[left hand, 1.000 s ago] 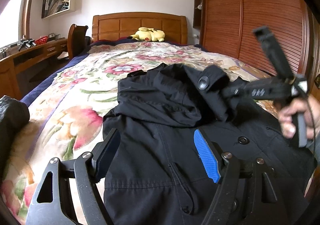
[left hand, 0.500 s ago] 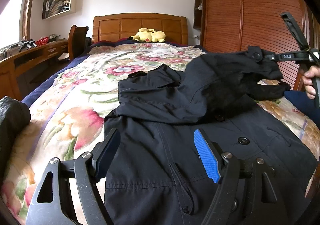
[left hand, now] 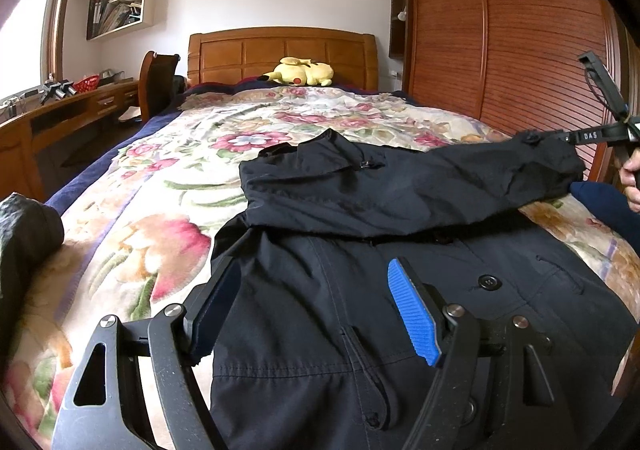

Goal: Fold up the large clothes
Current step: 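Lay the sleeve across the coat front with the right tool and release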

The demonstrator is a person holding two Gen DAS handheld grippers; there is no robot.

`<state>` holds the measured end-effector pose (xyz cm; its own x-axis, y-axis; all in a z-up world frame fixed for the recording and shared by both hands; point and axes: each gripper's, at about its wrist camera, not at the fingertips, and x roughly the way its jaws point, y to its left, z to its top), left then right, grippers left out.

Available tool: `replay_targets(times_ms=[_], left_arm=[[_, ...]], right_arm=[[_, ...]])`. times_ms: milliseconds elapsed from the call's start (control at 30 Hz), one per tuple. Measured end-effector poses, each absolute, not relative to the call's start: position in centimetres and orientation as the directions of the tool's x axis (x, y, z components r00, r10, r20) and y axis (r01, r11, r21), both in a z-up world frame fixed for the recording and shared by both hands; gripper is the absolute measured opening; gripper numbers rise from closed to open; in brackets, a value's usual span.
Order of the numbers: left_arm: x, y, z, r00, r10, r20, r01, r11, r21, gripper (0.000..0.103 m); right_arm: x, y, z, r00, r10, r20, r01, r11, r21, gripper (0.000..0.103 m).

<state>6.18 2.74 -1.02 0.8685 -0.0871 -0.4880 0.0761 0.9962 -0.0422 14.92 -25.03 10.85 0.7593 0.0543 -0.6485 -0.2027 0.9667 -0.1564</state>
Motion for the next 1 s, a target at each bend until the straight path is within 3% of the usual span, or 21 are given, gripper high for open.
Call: replay_targets(times_ms=[67, 133, 633, 767, 1000], left_arm=[[6.3, 2.6, -1.0, 0.868, -0.084, -0.489, 0.074, 0.996, -0.040, 0.077], [6.2, 2.4, -1.0, 0.869, -0.080, -0.489, 0.074, 0.997, -0.031, 0.077], [6.7, -0.8, 0.5, 0.884, -0.136, -0.446, 0.135, 0.990, -0.034, 0.077], [7.4, -2.4, 0.4, 0.881, -0.152, -0.449, 0.157, 0.987, -0.025, 0.077], [8.3, -4.6, 0.3, 0.875, -0.179, -0.450, 0.188, 0.982, -0.026, 0.077]], right_arm=[[14.8, -24.9, 11.3, 0.768, 0.034, -0.640, -0.187, 0.967, -0.172, 0.038], [14.7, -25.2, 11.7, 0.780, 0.020, -0.625, -0.162, 0.972, -0.172, 0.052], [15.0, -25.8, 6.8, 0.756, 0.094, -0.648, -0.255, 0.954, -0.160, 0.053], [16.1, -27.4, 5.7, 0.745, 0.089, -0.661, -0.243, 0.959, -0.146, 0.061], [18.3, -32.4, 4.0, 0.742, 0.031, -0.670, -0.170, 0.975, -0.142, 0.063]])
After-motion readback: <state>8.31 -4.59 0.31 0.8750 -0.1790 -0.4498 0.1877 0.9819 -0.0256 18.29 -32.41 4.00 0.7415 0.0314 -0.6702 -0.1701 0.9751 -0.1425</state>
